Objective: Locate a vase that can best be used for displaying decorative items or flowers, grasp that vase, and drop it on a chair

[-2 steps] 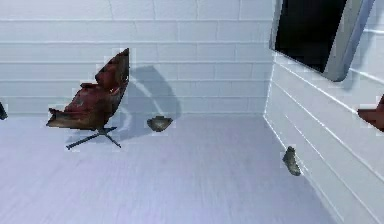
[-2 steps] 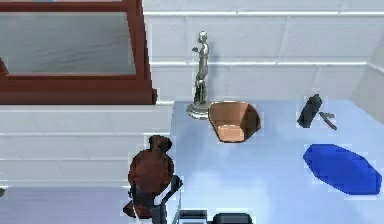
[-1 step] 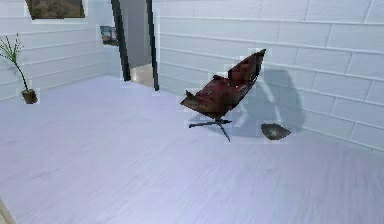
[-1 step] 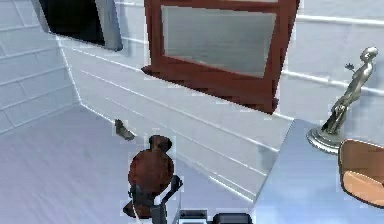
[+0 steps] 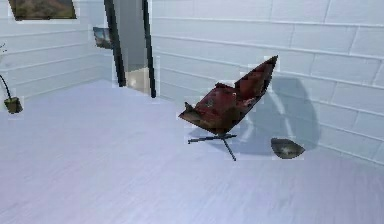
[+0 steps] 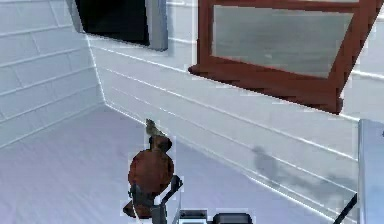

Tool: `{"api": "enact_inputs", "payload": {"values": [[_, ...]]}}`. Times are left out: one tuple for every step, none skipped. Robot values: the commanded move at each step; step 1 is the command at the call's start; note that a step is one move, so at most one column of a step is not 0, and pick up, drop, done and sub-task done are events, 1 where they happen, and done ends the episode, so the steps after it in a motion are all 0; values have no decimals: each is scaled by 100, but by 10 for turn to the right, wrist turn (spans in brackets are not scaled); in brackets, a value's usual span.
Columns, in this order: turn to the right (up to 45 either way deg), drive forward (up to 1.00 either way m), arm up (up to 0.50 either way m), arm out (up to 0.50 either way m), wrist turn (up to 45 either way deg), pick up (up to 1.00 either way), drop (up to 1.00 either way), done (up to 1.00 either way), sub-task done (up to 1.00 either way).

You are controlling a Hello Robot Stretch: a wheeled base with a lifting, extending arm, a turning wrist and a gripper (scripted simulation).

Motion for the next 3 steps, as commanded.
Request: {"api": "enact_inputs", "payload": {"values": [[-210,0,0,0,0,0,0,0,0],[0,100,0,0,0,0,0,0,0],[-30,0,0,0,0,0,0,0,0]]}}
